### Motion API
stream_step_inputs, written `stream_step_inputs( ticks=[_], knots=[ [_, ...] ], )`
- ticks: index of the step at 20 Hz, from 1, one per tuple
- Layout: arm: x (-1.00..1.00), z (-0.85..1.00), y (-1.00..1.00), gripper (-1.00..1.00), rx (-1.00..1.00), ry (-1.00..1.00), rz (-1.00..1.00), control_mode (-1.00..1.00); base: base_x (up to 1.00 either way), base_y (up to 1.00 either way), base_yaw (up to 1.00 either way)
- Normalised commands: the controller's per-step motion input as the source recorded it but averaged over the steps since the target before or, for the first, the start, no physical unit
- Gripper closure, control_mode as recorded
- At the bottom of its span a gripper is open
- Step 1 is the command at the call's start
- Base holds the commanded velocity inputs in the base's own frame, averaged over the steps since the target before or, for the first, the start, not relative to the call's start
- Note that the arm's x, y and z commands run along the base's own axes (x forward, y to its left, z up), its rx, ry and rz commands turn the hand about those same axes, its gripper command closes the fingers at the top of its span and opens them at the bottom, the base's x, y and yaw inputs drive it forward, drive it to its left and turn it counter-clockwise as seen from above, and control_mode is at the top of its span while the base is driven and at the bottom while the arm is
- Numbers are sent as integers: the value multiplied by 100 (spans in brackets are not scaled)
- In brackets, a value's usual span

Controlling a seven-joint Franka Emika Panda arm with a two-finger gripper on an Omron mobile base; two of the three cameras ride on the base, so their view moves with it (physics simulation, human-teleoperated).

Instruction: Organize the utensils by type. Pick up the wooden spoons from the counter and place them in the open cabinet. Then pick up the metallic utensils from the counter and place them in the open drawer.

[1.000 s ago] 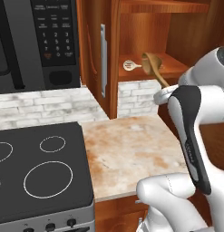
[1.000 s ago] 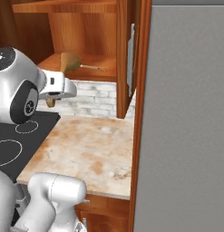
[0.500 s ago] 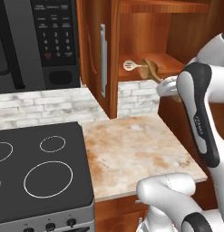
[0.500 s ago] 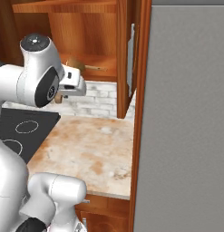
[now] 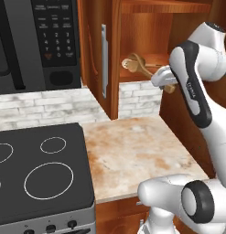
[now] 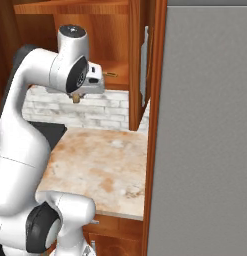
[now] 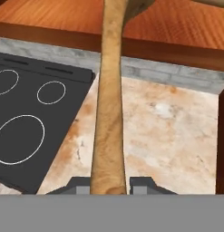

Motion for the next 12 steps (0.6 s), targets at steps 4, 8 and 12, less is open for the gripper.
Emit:
stream_step_inputs(
  ticks=[4,8,12],
  knots=[
    [75,4,0,100,0,9,20,-100,0,0,0],
    [60,8,0,100,0,4,17,-100,0,0,0],
    [55,6,0,100,-2,0,16,-100,0,0,0]
  ],
)
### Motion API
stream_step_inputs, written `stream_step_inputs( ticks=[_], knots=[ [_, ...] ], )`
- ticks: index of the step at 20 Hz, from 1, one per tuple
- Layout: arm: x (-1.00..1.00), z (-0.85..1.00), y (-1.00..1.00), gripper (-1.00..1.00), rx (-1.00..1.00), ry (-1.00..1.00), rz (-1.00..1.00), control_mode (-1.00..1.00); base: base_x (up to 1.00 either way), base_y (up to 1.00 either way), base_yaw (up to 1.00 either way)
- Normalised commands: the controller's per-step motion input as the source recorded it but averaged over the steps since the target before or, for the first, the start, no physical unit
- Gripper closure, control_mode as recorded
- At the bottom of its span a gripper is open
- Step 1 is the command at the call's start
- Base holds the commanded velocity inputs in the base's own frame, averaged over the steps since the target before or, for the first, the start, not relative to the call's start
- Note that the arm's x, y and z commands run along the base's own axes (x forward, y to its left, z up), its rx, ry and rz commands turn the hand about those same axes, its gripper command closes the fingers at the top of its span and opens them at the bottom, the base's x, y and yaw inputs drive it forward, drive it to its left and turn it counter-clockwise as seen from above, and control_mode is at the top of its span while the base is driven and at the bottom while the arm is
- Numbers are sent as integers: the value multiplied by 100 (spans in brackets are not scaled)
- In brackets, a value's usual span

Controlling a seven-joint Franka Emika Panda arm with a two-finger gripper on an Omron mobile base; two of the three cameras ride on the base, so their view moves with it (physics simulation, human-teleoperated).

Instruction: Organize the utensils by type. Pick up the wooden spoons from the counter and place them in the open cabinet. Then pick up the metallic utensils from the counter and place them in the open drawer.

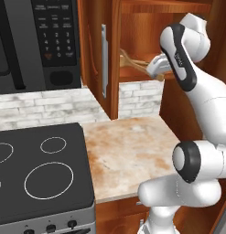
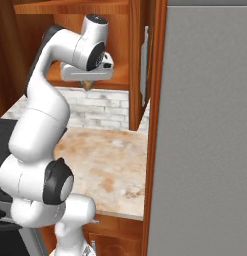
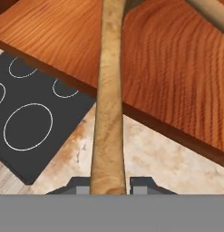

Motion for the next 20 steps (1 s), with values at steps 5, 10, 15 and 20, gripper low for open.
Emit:
stream_step_inputs(
  ticks=[5,10,15,20],
  knots=[
    [47,1,0,100,-4,0,15,-100,0,0,0],
    [32,0,0,100,-3,0,7,-100,0,0,0],
    [13,0,0,100,-1,-9,0,-100,0,0,0],
    [9,0,0,100,0,-26,0,-100,0,0,0]
  ],
)
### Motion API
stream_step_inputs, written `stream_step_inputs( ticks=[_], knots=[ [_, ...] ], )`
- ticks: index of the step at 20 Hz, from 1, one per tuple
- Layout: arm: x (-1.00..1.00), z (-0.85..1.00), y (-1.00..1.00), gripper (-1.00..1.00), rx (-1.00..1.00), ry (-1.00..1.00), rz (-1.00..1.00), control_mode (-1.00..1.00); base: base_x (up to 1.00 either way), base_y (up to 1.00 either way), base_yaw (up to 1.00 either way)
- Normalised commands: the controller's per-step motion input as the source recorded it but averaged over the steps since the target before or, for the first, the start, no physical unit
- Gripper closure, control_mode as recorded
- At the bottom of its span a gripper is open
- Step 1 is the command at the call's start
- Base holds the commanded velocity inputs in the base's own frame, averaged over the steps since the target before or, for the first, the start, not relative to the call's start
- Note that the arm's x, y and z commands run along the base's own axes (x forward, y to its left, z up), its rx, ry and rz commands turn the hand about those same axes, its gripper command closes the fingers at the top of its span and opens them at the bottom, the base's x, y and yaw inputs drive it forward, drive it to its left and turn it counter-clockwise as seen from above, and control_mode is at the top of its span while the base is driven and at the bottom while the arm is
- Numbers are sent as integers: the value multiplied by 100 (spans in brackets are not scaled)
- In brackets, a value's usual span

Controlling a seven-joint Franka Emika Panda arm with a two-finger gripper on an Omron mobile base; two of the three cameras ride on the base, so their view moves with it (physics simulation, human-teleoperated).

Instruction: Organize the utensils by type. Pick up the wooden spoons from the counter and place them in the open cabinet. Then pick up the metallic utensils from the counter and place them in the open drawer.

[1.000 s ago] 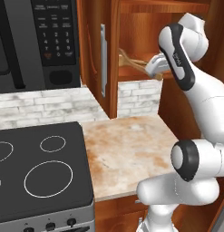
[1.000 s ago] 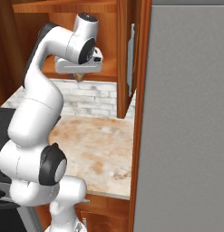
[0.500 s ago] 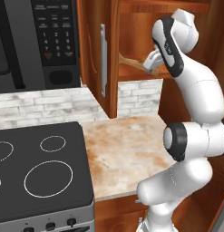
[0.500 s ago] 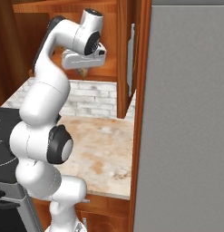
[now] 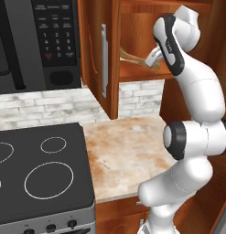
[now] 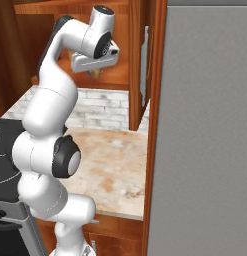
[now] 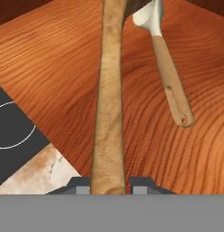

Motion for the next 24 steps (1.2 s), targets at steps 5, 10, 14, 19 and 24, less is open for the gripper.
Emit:
stream_step_inputs(
  ticks=[5,10,14,19,24],
  knots=[
    [17,0,0,100,0,-28,0,-100,0,0,0],
    [46,0,0,100,-1,-2,0,-100,0,0,0],
    [51,0,0,100,-8,-11,1,-100,0,0,0],
    [42,0,0,100,-7,-22,0,-100,0,0,0],
    [39,0,0,100,-5,-19,0,-100,0,0,0]
  ],
)
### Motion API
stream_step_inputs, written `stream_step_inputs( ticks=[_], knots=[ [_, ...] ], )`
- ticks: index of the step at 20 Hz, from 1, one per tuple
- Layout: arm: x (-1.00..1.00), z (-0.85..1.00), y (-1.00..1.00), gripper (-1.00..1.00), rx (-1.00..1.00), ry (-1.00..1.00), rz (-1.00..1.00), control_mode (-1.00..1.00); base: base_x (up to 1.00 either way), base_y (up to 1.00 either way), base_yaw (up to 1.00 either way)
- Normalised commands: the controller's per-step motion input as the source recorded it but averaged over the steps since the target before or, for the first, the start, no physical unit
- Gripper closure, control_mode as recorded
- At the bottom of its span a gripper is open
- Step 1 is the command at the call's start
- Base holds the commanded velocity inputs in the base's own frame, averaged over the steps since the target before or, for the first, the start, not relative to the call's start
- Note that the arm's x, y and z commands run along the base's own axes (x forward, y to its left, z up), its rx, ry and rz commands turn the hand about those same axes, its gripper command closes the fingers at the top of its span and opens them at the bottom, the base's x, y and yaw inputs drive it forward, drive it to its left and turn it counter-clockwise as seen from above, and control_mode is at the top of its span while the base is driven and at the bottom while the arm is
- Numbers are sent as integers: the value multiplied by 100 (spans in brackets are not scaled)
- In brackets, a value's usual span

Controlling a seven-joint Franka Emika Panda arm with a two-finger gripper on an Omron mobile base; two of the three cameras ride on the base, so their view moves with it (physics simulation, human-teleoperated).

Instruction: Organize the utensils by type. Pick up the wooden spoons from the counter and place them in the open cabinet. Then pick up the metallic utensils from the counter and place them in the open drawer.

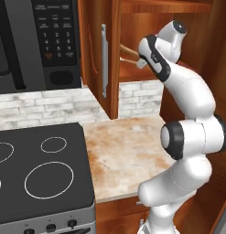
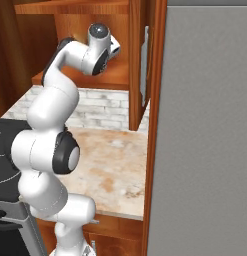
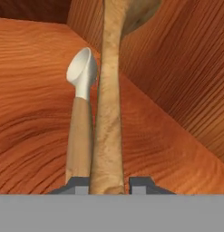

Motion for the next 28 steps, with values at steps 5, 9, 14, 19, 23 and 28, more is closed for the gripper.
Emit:
stream_step_inputs(
  ticks=[5,9,14,19,23,28],
  knots=[
    [16,0,9,100,-7,-21,2,-100,0,0,0],
    [9,0,1,100,-2,-7,5,-100,0,0,0],
    [8,0,1,-100,-1,0,3,-100,0,0,0],
    [2,11,0,-100,-2,0,0,-100,0,0,0],
    [5,11,0,-100,0,-7,2,-100,0,0,0],
    [-7,23,0,-100,0,-2,1,-100,0,0,0]
  ],
)
